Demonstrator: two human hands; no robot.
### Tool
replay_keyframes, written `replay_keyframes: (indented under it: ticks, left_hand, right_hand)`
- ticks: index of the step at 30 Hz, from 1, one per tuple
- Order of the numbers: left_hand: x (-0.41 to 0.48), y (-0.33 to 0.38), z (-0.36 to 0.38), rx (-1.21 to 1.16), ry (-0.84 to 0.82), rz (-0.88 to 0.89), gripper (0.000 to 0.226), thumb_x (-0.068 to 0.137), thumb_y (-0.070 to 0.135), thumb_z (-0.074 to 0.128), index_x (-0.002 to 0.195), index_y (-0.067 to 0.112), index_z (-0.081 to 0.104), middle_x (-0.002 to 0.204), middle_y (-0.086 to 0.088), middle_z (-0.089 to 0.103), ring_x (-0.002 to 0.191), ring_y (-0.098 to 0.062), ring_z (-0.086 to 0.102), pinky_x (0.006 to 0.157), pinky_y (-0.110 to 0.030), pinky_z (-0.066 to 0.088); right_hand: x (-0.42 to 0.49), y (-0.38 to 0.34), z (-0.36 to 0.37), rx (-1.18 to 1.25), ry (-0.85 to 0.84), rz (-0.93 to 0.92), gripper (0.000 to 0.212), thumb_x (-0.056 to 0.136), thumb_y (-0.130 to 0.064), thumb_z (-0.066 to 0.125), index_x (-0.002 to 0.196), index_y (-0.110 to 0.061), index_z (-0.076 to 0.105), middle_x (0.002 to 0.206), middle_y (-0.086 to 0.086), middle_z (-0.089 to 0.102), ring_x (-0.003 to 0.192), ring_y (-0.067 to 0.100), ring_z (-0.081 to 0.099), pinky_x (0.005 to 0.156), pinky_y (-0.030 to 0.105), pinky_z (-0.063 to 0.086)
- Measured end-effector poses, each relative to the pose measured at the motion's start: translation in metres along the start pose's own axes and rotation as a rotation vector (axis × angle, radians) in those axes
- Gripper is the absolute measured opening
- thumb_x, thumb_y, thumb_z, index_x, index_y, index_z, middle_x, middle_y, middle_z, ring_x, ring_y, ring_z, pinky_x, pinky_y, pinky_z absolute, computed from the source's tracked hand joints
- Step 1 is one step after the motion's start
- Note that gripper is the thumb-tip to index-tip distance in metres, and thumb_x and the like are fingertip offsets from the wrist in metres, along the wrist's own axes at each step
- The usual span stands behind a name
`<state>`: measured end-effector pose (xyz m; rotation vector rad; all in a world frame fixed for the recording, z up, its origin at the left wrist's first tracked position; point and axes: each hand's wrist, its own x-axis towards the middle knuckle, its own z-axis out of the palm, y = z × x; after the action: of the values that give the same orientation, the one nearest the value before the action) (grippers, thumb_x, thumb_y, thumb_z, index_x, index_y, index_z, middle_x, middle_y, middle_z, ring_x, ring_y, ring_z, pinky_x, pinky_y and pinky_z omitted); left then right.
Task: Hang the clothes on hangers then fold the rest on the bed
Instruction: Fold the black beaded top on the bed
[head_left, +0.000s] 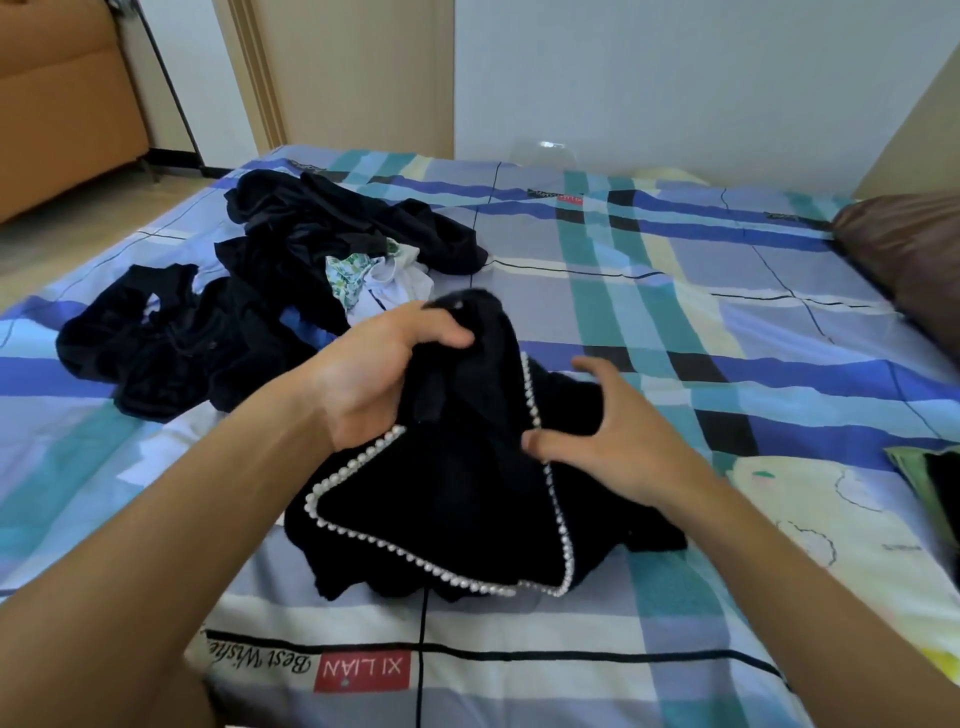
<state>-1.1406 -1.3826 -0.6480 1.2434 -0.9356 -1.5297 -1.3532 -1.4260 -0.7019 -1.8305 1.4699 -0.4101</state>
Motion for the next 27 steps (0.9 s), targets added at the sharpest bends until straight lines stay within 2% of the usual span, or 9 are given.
replay_keyframes:
  ticks: [2, 4, 9, 11, 13, 18, 20, 23, 27]
  left_hand:
    - [0.004, -0.009, -0.015, 0.412, 0.015, 0.057, 0.011, 0.092, 0.011, 0.062, 0.102, 0.013, 0.067, 0.086, -0.001, 0.074, 0.074, -0.017, 0.071, 0.065, -0.027, 0.059]
    - [0.009, -0.023, -0.034, 0.961, 0.022, 0.059, 0.037, 0.079, 0.04, 0.081, 0.107, 0.027, 0.062, 0.097, 0.011, 0.072, 0.088, -0.011, 0.069, 0.08, -0.029, 0.056]
    - [0.026, -0.061, -0.055, 1.589, 0.196, -0.111, 0.104, 0.059, 0.078, 0.075, 0.145, 0.036, 0.034, 0.141, 0.001, 0.041, 0.13, -0.027, 0.042, 0.107, -0.048, 0.04]
    - [0.036, -0.071, -0.056, 1.508, 0.159, -0.173, 0.113, 0.059, 0.071, 0.078, 0.153, 0.039, 0.024, 0.155, -0.003, 0.024, 0.14, -0.034, 0.032, 0.113, -0.051, 0.034]
    - [0.041, -0.075, -0.051, 1.361, 0.062, -0.212, 0.103, 0.063, 0.057, 0.082, 0.151, 0.036, 0.032, 0.15, -0.002, 0.033, 0.133, -0.028, 0.044, 0.111, -0.041, 0.041]
    - [0.046, -0.09, -0.03, 1.049, 0.083, -0.089, 0.023, 0.085, 0.029, 0.074, 0.107, 0.025, 0.071, 0.105, 0.005, 0.071, 0.103, -0.018, 0.066, 0.089, -0.03, 0.05]
    - [0.046, -0.089, -0.024, 0.813, 0.19, -0.025, 0.006, 0.089, 0.02, 0.068, 0.092, 0.021, 0.073, 0.09, 0.0, 0.075, 0.088, -0.019, 0.07, 0.088, -0.038, 0.055]
    - [0.035, -0.064, -0.009, 0.256, 0.338, -0.001, 0.018, 0.096, 0.01, 0.057, 0.09, 0.016, 0.073, 0.083, -0.008, 0.077, 0.066, -0.018, 0.072, 0.07, -0.034, 0.06]
    - [0.014, -0.036, 0.001, -0.169, 0.299, -0.024, 0.024, 0.099, 0.021, 0.053, 0.104, 0.01, 0.075, 0.101, -0.007, 0.078, 0.089, -0.022, 0.075, 0.088, -0.038, 0.057]
  right_hand:
    - [0.008, 0.006, 0.015, -0.128, -0.044, -0.009, 0.056, 0.071, -0.037, 0.086, 0.119, -0.024, 0.061, 0.105, -0.007, 0.065, 0.097, 0.016, 0.065, 0.072, 0.025, 0.047]
    - [0.012, 0.007, 0.02, -0.198, 0.008, -0.049, 0.017, 0.076, -0.023, 0.077, 0.082, -0.014, 0.063, 0.076, 0.0, 0.066, 0.074, 0.021, 0.065, 0.055, 0.027, 0.043]
    - [0.017, 0.006, 0.002, 0.153, 0.25, -0.108, 0.003, 0.08, -0.012, 0.067, 0.081, -0.012, 0.069, 0.077, 0.007, 0.072, 0.077, 0.025, 0.069, 0.072, 0.039, 0.054]
    - [0.013, 0.003, -0.005, 0.387, 0.239, -0.112, 0.015, 0.083, -0.009, 0.066, 0.092, -0.018, 0.073, 0.087, 0.002, 0.075, 0.086, 0.022, 0.071, 0.08, 0.04, 0.056]
    - [0.009, 0.0, -0.009, 0.574, 0.214, -0.123, 0.021, 0.087, -0.006, 0.064, 0.099, -0.02, 0.072, 0.094, 0.001, 0.076, 0.092, 0.02, 0.072, 0.085, 0.038, 0.056]
    - [0.005, 0.001, -0.004, 0.694, 0.206, -0.084, 0.014, 0.092, -0.02, 0.066, 0.102, -0.03, 0.067, 0.105, -0.003, 0.073, 0.1, 0.017, 0.071, 0.09, 0.035, 0.055]
    - [0.003, 0.003, -0.006, 0.581, 0.215, -0.113, 0.021, 0.087, -0.034, 0.075, 0.102, -0.028, 0.062, 0.102, -0.004, 0.071, 0.097, 0.013, 0.07, 0.083, 0.027, 0.055]
    - [0.001, 0.007, -0.009, 0.193, 0.187, -0.12, 0.062, 0.069, -0.047, 0.088, 0.115, -0.03, 0.049, 0.108, -0.014, 0.059, 0.095, 0.003, 0.061, 0.076, 0.018, 0.045]
    - [0.003, 0.02, 0.005, -0.02, 0.184, -0.101, 0.089, 0.067, -0.039, 0.087, 0.136, -0.033, 0.032, 0.115, -0.007, 0.059, 0.106, 0.02, 0.06, 0.092, 0.041, 0.051]
